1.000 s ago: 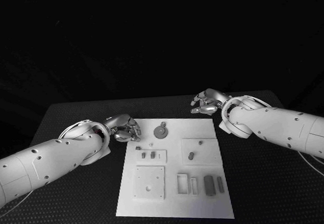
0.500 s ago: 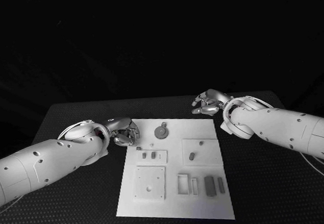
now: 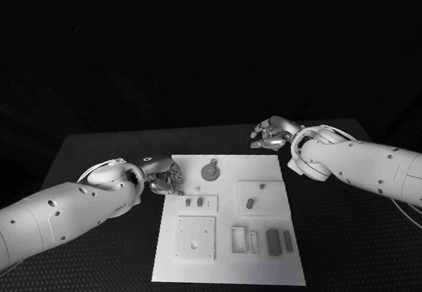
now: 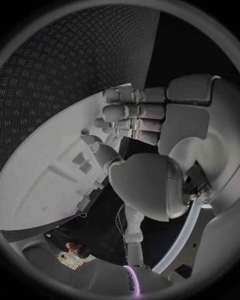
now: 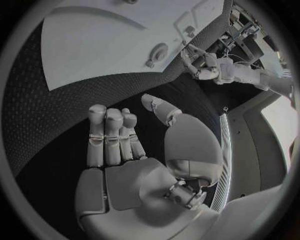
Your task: Assemble the parts on the task board
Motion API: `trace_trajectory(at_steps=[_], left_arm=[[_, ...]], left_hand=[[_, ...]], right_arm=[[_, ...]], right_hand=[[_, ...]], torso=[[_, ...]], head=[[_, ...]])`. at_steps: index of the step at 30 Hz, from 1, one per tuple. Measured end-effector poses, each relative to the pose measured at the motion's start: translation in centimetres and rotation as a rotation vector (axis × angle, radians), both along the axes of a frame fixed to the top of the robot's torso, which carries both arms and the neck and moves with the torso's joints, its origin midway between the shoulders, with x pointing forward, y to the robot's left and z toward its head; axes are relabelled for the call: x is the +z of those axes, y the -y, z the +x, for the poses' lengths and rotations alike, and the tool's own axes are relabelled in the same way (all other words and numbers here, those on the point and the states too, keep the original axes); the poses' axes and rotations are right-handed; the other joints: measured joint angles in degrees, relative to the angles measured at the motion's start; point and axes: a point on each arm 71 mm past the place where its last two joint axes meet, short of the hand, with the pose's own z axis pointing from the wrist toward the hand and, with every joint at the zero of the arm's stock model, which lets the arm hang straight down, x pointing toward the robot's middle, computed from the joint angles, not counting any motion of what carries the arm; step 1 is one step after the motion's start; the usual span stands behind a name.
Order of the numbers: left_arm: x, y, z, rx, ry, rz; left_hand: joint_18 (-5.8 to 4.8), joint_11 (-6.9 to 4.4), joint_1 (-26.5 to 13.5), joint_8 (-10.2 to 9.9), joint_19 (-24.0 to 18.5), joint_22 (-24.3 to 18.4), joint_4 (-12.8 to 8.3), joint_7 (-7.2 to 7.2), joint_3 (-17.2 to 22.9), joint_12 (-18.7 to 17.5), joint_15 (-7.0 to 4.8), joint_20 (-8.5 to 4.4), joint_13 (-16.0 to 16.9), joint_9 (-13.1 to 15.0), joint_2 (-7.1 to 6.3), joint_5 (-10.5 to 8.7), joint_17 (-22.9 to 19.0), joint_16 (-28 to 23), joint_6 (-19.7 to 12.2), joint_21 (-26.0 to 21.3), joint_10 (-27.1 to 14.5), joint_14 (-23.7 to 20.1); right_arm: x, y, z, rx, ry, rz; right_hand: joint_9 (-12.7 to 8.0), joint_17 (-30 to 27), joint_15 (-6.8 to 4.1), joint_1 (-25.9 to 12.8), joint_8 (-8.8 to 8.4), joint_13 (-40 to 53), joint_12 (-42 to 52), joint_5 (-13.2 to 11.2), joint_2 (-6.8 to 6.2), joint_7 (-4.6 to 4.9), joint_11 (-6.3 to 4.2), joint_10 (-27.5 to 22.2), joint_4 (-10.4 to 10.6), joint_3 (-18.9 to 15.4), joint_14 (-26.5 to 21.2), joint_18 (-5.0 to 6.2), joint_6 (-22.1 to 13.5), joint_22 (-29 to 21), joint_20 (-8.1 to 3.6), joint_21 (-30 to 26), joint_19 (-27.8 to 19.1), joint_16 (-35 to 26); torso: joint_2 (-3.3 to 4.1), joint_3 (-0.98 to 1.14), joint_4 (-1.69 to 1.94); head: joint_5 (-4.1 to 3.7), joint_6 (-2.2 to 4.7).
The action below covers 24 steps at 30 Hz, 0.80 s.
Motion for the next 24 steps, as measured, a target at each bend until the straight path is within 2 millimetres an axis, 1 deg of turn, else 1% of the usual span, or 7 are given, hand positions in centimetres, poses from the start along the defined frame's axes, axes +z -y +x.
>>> trace_trajectory(at_steps=[3,5,10,16,24], left_arm=[[-0.1,0.1,0.0,-0.005,-0.001,0.004],[-0.1,0.1,-0.1,-0.007,-0.002,0.005],[-0.2,0.1,-0.1,-0.013,-0.009,0.008],[-0.4,0.2,-0.1,-0.021,-0.019,0.021],[-1.4,0.4,-0.2,-0.024,-0.034,0.053]], left_hand=[[0.00,0.00,0.1,0.3,0.0,0.0,0.0,-0.41,0.0,0.7,-0.20,0.00,0.5,0.1,0.06,0.00,0.0,0.4,0.4,0.0,0.0,-0.2],[0.02,-0.21,0.3,0.4,0.0,0.0,0.0,-0.72,0.0,1.1,-0.29,0.00,0.8,0.1,0.34,0.00,0.0,0.4,0.7,0.0,-0.2,-0.3],[0.05,-0.21,0.3,0.9,0.0,0.0,0.2,-0.99,0.2,2.1,-0.29,0.01,1.4,0.3,1.22,0.00,0.0,0.7,1.8,0.0,-0.2,-0.3],[0.27,-0.22,0.3,1.1,0.0,0.0,0.2,-1.00,0.2,2.2,-0.29,0.01,1.5,0.3,1.22,0.00,0.0,0.7,2.0,0.0,-0.2,-0.3],[0.45,-0.23,0.3,1.1,-0.1,0.0,0.2,-1.01,0.2,3.2,-0.46,0.11,2.3,0.4,1.22,0.00,0.0,1.1,2.0,0.0,-0.2,-0.5]], right_arm=[[0.0,0.0,0.0,0.000,0.000,0.000],[0.0,0.0,0.0,0.000,0.000,0.000],[0.0,0.0,0.0,0.000,0.000,0.000],[0.0,0.0,0.0,0.000,0.000,0.000],[0.0,0.0,0.0,0.000,0.000,0.000]], right_hand=[[0.0,0.0,0.00,0.0,0.00,0.0,0.0,0.0,0.00,0.00,0.00,0.0,0.0,0.0,0.0,0.00,0.0,0.0,0.00,0.0,0.0,0.0],[0.0,0.0,0.00,0.0,0.00,0.0,0.0,0.0,0.00,0.00,0.00,0.0,0.0,0.0,0.0,0.00,0.0,0.0,0.00,0.0,0.0,0.0],[0.0,0.0,0.00,0.0,0.00,0.0,0.0,0.0,0.00,0.00,0.00,0.0,0.0,0.0,0.0,0.00,0.0,0.0,0.01,0.0,0.0,0.0],[0.0,0.0,0.01,0.0,0.00,0.0,0.0,0.0,0.00,0.00,0.00,0.0,0.0,0.0,0.0,0.00,0.0,0.0,0.01,0.0,0.0,0.0],[0.0,0.0,0.01,0.0,0.00,0.0,0.0,0.0,0.00,0.01,0.00,0.0,0.0,0.0,0.0,0.00,0.0,0.0,0.01,0.0,0.0,0.0]], torso=[[0.00,-0.02,-0.01],[0.00,-0.02,0.02],[0.00,-0.01,0.03],[-0.02,-0.01,0.05],[-0.01,-0.02,-0.01]], head=[[-0.04,-0.04],[-0.07,-0.06],[-0.09,-0.07],[-0.12,-0.08],[-0.13,-0.17]])
